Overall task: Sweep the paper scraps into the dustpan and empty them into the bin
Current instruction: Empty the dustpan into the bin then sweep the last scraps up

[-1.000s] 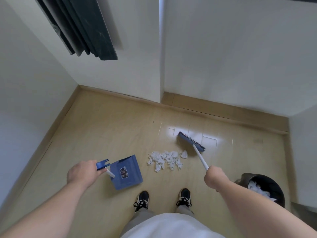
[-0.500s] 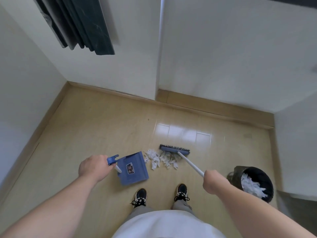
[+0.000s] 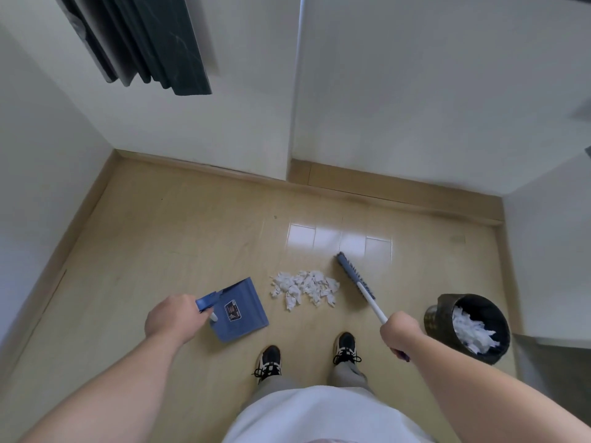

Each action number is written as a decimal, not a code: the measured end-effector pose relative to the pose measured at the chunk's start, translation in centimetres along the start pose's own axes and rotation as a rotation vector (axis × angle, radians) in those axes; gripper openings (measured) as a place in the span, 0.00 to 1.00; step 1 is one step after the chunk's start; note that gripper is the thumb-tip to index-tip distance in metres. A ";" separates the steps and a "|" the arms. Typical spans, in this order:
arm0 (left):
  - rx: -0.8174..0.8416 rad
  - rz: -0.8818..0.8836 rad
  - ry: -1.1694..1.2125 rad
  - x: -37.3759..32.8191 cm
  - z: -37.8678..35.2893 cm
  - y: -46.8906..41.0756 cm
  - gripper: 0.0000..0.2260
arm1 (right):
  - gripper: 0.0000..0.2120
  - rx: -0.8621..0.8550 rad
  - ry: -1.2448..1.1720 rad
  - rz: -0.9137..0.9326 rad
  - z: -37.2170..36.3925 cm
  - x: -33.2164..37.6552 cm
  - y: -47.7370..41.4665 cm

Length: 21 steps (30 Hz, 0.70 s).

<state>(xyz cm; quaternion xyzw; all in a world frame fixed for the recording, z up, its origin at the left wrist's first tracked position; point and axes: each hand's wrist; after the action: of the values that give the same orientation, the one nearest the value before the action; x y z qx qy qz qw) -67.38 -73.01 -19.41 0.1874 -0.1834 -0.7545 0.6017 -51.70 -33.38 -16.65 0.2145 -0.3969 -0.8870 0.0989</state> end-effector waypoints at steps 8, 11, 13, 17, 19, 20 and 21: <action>0.009 -0.003 0.045 4.2 0.0 -3.7 0.20 | 0.07 0.231 -0.498 -0.168 -3.9 1.9 0.4; 0.013 -0.013 0.057 5.2 -1.3 -3.6 0.20 | 0.09 0.270 -0.482 -0.127 -5.0 3.0 1.1; 0.001 -0.024 0.058 5.1 -1.8 -3.4 0.20 | 0.08 0.284 -0.512 -0.148 -5.6 3.6 1.5; 0.032 -0.069 0.053 3.4 -1.9 -3.5 0.20 | 0.08 0.279 -0.514 -0.156 -6.9 4.8 1.8; 0.033 -0.094 0.051 2.2 -1.6 -3.7 0.19 | 0.08 0.281 -0.483 -0.151 -7.5 5.4 1.9; 0.036 -0.108 0.045 1.6 -1.6 -3.9 0.19 | 0.08 0.278 -0.472 -0.149 -7.7 5.6 1.9; 0.043 -0.120 0.037 1.0 -1.5 -4.0 0.18 | 0.08 0.274 -0.462 -0.144 -8.0 5.7 2.0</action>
<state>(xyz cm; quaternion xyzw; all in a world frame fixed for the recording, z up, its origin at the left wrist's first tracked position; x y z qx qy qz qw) -70.22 -73.22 -22.80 0.2248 -0.1768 -0.7815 0.5545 -53.15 -41.94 -21.63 0.0457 -0.5089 -0.8552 -0.0872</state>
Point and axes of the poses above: each hand's wrist, its own y-axis away from the middle knuckle, its own z-axis out of the back of the hand, x = y × z, and after that the axes turned 12 degrees about -z, right-handed
